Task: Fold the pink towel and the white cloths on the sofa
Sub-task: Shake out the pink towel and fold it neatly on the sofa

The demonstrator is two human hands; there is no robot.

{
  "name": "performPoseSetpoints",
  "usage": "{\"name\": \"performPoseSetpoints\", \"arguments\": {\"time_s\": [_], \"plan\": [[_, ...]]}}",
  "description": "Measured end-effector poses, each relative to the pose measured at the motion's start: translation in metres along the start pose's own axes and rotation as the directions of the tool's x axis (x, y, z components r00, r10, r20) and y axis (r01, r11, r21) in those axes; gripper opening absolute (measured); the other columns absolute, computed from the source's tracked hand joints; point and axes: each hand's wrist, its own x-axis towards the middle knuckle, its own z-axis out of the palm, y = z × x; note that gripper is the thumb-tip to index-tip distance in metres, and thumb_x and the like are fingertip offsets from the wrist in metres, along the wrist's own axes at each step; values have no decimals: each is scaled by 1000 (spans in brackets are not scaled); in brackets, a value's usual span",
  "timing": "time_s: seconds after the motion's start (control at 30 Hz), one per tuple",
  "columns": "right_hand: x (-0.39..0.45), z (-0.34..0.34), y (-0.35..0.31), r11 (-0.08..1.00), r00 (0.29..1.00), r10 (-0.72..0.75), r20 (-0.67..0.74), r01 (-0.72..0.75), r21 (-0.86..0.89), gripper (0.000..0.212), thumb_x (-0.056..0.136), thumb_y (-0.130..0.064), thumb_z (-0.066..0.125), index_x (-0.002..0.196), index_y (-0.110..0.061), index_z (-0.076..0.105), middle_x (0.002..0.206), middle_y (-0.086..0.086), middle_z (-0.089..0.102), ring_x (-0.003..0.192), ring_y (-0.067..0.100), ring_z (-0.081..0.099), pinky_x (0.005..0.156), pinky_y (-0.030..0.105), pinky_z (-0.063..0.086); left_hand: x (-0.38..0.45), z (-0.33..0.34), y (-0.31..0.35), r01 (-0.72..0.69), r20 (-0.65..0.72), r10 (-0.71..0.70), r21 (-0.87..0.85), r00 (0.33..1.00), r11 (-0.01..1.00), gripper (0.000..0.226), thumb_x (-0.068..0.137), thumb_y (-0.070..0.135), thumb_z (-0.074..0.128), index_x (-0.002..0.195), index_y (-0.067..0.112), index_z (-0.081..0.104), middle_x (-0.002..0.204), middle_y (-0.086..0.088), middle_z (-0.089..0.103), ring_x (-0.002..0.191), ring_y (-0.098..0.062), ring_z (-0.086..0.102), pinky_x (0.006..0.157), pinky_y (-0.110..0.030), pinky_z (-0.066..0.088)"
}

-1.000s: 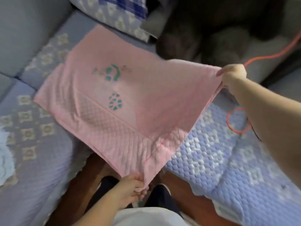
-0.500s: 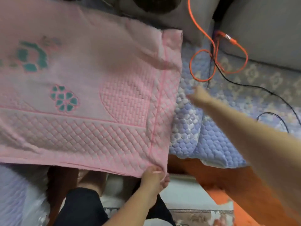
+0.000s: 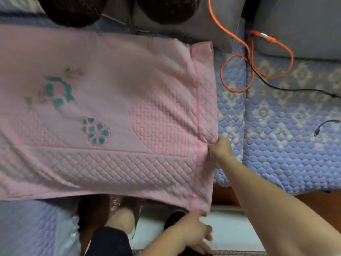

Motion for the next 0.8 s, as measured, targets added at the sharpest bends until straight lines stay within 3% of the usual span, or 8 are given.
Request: {"name": "performPoseSetpoints", "arguments": {"time_s": [0.1, 0.2, 0.27, 0.37, 0.47, 0.63, 0.73, 0.8], "plan": [[20, -7, -39, 999, 991, -12, -132, 19, 50, 45, 71, -27, 60, 111, -6, 62, 107, 18, 67, 100, 37, 65, 78, 35, 49, 12, -68, 16, -199, -350, 300, 296, 887, 934, 39, 87, 21, 54, 125, 30, 58, 108, -5, 70, 101, -30, 70, 87, -43, 57], [60, -29, -112, 970, 938, -213, -275, 237, 60, 60, 81, -28, 64, 133, -1, 52, 131, 23, 58, 122, 39, 55, 101, 41, 44, 6, -169, 40, -244, -646, 486, 431, 589, 869, 45, 95, 12, 52, 138, 25, 52, 128, -8, 61, 111, -26, 61, 101, -42, 48], [95, -34, -156, 969, 937, -222, -269, 243, 49, 69, 87, -39, 63, 139, 3, 45, 138, 26, 55, 129, 40, 51, 105, 42, 43, 0, -236, 51, -131, -695, 559, 568, 451, 812, 60, 95, 12, 53, 150, 29, 39, 149, -7, 42, 129, -28, 49, 112, -45, 40], [125, -34, -183, 987, 964, -157, -215, 162, 5, 70, 89, -53, 54, 125, 8, 58, 120, 30, 63, 117, 42, 61, 93, 43, 51, -5, -292, 55, 121, -633, 544, 705, 550, 698, 71, 98, 19, 50, 159, 34, 18, 167, -3, 10, 152, -27, 17, 123, -40, 17], [133, -35, -181, 992, 958, -86, -272, 108, 66, 59, 94, -37, 47, 126, 10, 59, 106, 33, 63, 124, 43, 57, 83, 34, 50, -3, -302, 43, 147, -577, 460, 716, 675, 682, 78, 97, 18, 50, 160, 38, 9, 168, 3, -11, 155, -24, 6, 124, -34, 11], [109, -42, -164, 1000, 908, 9, -419, -12, -4, 57, 100, -25, 52, 148, 0, 34, 152, 23, 39, 141, 39, 38, 113, 42, 32, 0, -297, 43, 197, -564, 391, 718, 727, 668, 84, 95, 29, 52, 159, 42, -2, 166, 4, -21, 155, -23, -7, 126, -38, 8], [88, -43, -164, 924, 774, -355, -524, 204, -323, 54, 92, -18, 54, 141, -1, 39, 141, 27, 41, 128, 46, 41, 107, 48, 33, -4, -303, 57, 212, -538, 333, 717, 775, 664, 82, 95, 35, 51, 159, 40, 0, 167, 1, -17, 155, -28, -3, 126, -40, 9], [62, -23, -167, 815, 697, -557, -452, 351, -462, 53, 85, -12, 54, 136, 0, 46, 129, 29, 47, 116, 47, 46, 99, 50, 36, -6, -308, 64, 231, -527, 308, 726, 792, 647, 83, 93, 37, 51, 159, 41, 1, 168, 1, -15, 155, -31, -2, 125, -41, 9]]}}
